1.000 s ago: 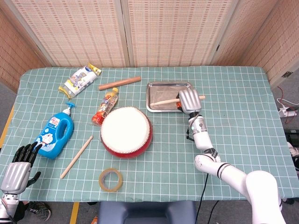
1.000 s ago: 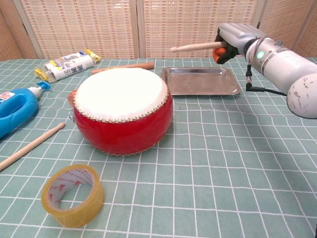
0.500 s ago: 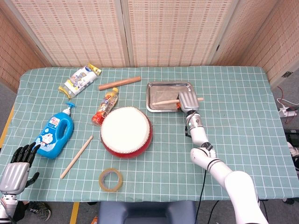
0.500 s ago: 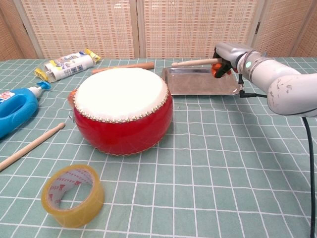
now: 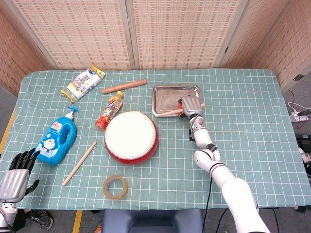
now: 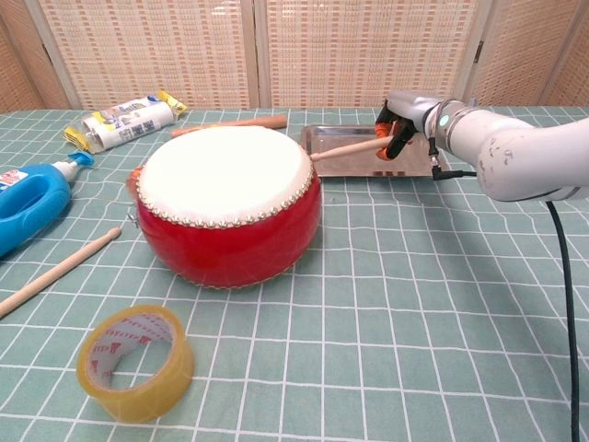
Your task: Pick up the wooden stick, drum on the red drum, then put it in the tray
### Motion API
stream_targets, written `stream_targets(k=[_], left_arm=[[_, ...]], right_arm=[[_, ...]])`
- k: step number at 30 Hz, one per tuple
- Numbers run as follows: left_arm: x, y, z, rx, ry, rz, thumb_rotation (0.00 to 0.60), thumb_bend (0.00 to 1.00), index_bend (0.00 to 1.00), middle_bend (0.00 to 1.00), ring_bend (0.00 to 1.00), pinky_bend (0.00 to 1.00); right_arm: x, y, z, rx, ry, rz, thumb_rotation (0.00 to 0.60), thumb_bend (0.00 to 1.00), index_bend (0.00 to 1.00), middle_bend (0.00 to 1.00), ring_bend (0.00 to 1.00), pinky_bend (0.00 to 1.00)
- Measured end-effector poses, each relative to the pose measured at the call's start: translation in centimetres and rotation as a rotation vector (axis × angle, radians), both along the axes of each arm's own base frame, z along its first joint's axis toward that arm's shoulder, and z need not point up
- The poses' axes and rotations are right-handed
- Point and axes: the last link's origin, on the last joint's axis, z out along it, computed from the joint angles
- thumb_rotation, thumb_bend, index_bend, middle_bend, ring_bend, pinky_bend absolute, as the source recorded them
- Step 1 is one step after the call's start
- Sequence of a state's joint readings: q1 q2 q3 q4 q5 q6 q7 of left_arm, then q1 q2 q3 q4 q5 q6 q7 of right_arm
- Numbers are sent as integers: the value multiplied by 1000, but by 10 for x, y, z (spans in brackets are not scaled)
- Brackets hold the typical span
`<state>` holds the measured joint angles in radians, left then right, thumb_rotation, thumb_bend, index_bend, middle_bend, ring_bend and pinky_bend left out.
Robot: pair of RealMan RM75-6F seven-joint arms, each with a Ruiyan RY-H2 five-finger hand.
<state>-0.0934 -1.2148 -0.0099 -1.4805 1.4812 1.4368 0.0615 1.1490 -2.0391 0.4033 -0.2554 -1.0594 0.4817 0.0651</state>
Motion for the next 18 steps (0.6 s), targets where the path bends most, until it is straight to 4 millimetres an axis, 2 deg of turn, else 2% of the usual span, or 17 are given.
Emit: stream_targets(k=[2,6,15,18], left_arm=[[0,0,0,2,0,1,600,233,5,0,0,0],[0,0,1,3,-2,0,600,233,5,0,0,0],[-1,0,1,7,-1,-3,600,233,5,0,0,0],[0,1,3,10,0,-11,600,233,5,0,0,0]], right_arm=[[2,-2,1,1,-14,-4,600,232,201,255,161,254],[4,-5,4,-12,-34,-7,600,182,142,208,110,212],[4,-8,12,-39,-58,-6,600,181,139,205,107,210],[5,-9,17,-54,-88,9,600,182,166,206,117,212]])
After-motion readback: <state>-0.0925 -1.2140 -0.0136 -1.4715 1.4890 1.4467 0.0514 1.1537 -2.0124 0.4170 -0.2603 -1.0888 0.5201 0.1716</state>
